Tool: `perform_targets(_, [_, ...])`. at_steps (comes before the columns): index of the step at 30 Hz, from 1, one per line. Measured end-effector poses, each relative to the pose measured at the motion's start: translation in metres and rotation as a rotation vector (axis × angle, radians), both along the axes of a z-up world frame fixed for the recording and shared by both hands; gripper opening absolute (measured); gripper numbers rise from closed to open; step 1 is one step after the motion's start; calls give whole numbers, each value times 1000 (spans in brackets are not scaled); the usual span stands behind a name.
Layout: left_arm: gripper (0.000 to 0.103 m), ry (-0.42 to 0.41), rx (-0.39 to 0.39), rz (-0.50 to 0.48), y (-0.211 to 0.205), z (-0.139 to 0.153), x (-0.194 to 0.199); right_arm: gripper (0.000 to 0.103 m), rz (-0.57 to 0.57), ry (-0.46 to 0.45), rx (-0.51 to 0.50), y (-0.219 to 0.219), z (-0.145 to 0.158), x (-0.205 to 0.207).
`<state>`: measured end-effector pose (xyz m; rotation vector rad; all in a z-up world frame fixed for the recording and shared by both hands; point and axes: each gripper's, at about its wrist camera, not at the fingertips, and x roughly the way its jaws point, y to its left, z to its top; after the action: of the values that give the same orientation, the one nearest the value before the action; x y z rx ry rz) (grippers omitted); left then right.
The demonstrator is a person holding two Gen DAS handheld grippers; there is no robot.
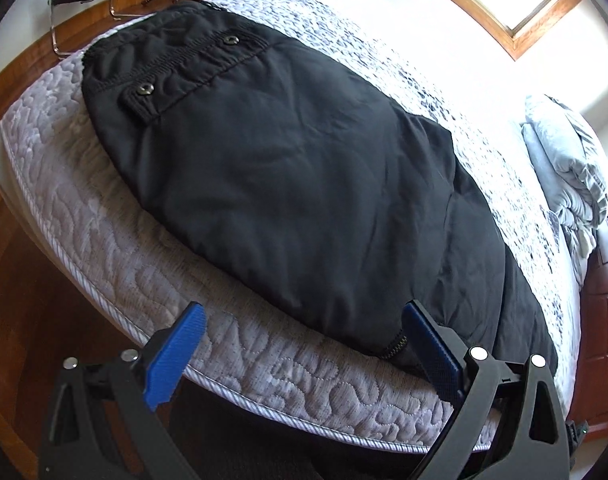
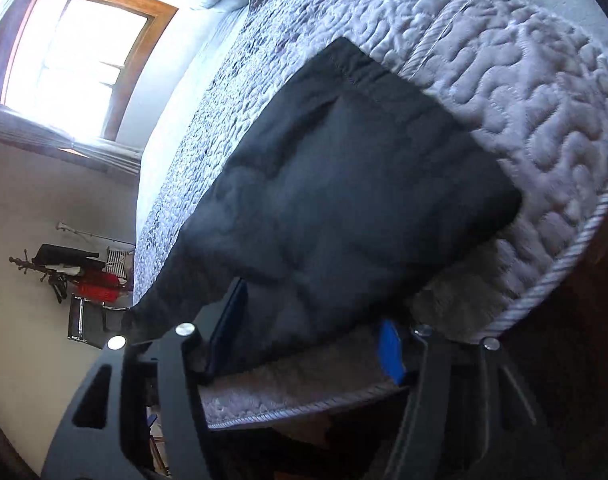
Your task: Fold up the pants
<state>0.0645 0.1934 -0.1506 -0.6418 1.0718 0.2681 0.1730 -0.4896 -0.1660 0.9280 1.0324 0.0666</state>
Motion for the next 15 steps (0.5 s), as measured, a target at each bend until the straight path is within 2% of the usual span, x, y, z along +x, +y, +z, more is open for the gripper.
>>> perform_targets(2, [99,12,-7,-3,-2,-4,3,68,-11,5,19,-7,3,-11])
perform_targets(7, [99,26,-60,13,-3,-14,7,68,-67,-7,164,-11,-16,-25])
perform_targets(15, [99,35,-78,23,-3,-18,3,68,-87,2,196,-18,-28,-32])
